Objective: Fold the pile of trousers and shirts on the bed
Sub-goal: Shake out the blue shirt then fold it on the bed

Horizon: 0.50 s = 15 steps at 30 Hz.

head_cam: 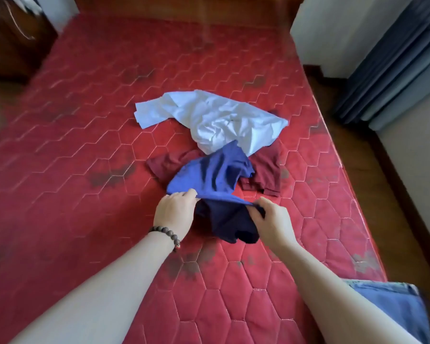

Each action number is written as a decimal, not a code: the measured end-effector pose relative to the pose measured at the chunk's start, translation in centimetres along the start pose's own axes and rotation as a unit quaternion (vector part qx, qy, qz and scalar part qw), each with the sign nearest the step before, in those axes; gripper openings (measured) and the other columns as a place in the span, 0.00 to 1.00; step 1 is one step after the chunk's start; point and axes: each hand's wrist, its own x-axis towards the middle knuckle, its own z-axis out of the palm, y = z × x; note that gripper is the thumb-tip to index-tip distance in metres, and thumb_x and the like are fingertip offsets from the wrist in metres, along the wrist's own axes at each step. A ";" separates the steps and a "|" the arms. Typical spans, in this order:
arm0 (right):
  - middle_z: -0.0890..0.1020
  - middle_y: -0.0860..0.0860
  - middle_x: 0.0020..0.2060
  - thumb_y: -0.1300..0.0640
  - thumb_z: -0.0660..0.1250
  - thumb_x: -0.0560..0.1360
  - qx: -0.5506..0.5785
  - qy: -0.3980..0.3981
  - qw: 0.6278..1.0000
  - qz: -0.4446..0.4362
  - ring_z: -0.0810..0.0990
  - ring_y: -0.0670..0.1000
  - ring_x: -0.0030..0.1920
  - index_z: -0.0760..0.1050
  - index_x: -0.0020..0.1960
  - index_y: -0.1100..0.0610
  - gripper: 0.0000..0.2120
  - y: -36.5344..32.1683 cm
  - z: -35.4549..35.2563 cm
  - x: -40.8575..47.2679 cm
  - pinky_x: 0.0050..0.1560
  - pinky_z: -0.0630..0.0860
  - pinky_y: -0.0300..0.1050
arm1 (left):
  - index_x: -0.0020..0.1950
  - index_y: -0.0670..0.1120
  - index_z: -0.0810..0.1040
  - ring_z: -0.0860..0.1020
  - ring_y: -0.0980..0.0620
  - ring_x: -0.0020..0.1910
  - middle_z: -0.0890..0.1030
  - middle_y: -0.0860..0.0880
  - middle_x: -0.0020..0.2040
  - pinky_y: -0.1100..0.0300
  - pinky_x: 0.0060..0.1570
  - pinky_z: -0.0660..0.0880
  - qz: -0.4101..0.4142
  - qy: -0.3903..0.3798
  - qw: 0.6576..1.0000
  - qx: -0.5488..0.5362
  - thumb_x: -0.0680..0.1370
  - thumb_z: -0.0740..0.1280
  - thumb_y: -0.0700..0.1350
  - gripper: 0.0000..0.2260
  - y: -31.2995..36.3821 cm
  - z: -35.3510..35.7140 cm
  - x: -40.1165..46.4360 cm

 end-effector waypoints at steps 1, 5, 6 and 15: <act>0.79 0.51 0.31 0.54 0.67 0.75 0.016 0.014 1.000 -0.008 0.75 0.55 0.35 0.76 0.40 0.58 0.08 -2.1 -2.3 -0.2 0.37 0.70 0.46 | 0.37 0.41 0.76 0.77 0.40 0.27 0.78 0.42 0.28 0.56 0.25 0.65 -0.007 0.002 1.000 -0.005 0.72 0.74 0.39 0.08 0.2 -2.8 0.1; 0.77 0.49 0.28 0.55 0.69 0.73 0.071 0.052 0.995 -0.043 0.73 0.52 0.33 0.76 0.35 0.57 0.10 -11.0 -11.7 -0.9 0.34 0.68 0.39 | 0.47 0.43 0.72 0.78 0.36 0.39 0.80 0.41 0.38 0.52 0.33 0.64 -0.022 0.026 0.997 -0.073 0.83 0.56 0.47 0.10 1.2 -13.4 0.7; 0.77 0.51 0.29 0.54 0.69 0.73 0.076 0.056 0.994 -0.045 0.73 0.53 0.33 0.76 0.35 0.59 0.11 -13.2 -14.0 -1.1 0.34 0.68 0.41 | 0.45 0.44 0.70 0.77 0.36 0.38 0.78 0.42 0.35 0.52 0.32 0.63 -0.022 0.041 0.994 -0.097 0.83 0.56 0.47 0.10 1.6 -16.2 0.6; 0.74 0.47 0.26 0.49 0.70 0.74 0.153 0.115 0.973 -0.128 0.69 0.44 0.28 0.76 0.34 0.60 0.16 -28.0 -27.8 -5.1 0.26 0.64 0.33 | 0.49 0.43 0.77 0.75 0.39 0.43 0.75 0.48 0.35 0.53 0.42 0.64 0.053 0.204 0.967 -0.142 0.83 0.56 0.48 0.14 5.0 -35.4 -1.5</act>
